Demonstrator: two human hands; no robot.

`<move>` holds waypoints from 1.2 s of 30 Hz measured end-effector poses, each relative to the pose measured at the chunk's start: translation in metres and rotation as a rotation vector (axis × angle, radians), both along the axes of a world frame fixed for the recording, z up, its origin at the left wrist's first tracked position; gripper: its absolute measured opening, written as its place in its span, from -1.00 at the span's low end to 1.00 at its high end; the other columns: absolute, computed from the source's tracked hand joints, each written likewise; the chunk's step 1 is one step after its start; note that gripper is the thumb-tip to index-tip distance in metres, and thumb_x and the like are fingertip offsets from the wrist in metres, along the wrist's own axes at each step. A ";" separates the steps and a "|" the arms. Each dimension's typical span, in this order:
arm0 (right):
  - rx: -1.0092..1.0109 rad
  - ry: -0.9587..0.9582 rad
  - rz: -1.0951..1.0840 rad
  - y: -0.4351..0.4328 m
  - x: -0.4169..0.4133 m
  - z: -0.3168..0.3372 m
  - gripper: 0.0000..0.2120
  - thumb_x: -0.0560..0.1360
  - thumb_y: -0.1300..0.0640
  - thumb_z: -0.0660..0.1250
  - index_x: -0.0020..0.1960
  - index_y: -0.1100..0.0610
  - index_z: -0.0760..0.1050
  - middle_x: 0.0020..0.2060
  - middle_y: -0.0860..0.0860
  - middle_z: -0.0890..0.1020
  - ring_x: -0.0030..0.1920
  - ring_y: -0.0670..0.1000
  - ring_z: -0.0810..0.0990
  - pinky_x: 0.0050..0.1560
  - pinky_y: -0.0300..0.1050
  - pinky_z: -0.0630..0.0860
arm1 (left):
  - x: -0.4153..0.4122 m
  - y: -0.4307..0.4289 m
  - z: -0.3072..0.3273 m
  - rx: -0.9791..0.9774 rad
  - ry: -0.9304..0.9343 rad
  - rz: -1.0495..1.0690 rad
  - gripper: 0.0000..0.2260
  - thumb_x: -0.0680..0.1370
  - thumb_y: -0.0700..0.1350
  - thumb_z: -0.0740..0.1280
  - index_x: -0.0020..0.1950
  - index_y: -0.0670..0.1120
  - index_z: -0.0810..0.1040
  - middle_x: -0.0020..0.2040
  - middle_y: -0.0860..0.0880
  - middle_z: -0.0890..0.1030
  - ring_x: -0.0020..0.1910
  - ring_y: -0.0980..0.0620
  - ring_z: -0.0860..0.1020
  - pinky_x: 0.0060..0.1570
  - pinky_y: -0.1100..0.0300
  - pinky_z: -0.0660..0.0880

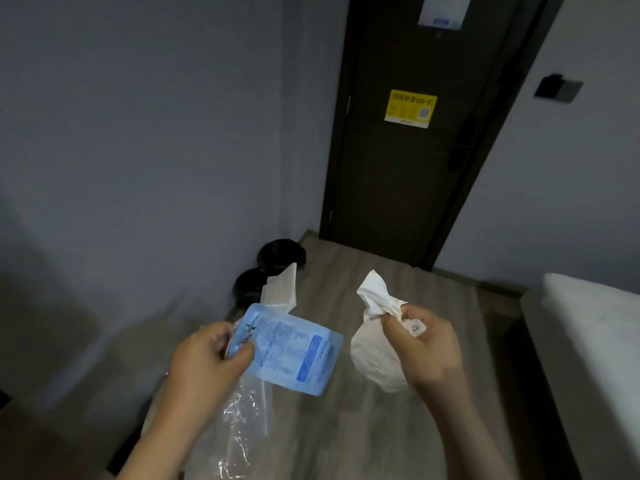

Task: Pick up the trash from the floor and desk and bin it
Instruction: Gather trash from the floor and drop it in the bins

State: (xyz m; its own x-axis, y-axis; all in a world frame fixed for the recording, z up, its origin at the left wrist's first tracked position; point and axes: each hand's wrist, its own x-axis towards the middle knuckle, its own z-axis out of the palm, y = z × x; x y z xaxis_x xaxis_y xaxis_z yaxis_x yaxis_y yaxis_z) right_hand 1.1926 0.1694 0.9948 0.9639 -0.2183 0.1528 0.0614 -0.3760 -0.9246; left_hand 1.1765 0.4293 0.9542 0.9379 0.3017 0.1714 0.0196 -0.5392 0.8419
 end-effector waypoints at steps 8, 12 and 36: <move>-0.054 -0.033 0.099 0.003 0.171 -0.029 -0.83 0.45 0.20 0.36 -0.20 0.33 0.54 -0.33 0.24 0.58 -0.36 0.08 0.53 -0.37 -0.13 0.41 | 0.149 0.014 -0.028 0.036 0.037 0.090 -0.81 0.40 -0.13 0.46 -0.36 -0.06 0.49 -0.52 -0.03 0.45 -0.55 0.12 0.33 -0.45 0.19 0.33; -0.069 0.014 0.133 0.002 0.259 -0.031 -0.86 0.45 0.17 0.37 -0.17 0.26 0.57 -0.28 0.15 0.60 -0.20 0.10 0.54 -0.44 -0.30 0.38 | 0.226 0.017 -0.021 0.152 0.020 0.162 -0.72 0.37 -0.11 0.47 -0.39 -0.13 0.39 -0.55 0.05 0.36 -0.55 0.13 0.30 -0.48 0.20 0.27; -0.251 0.318 0.188 0.129 0.649 -0.093 -0.77 0.51 0.05 0.35 -0.30 -0.09 0.41 -0.38 -0.09 0.52 -0.33 -0.07 0.55 -0.31 -0.10 0.53 | 0.618 0.138 -0.086 0.166 0.145 0.125 -0.69 0.37 -0.19 0.47 -0.44 -0.15 0.38 -0.56 0.02 0.35 -0.57 0.15 0.36 -0.44 0.40 0.35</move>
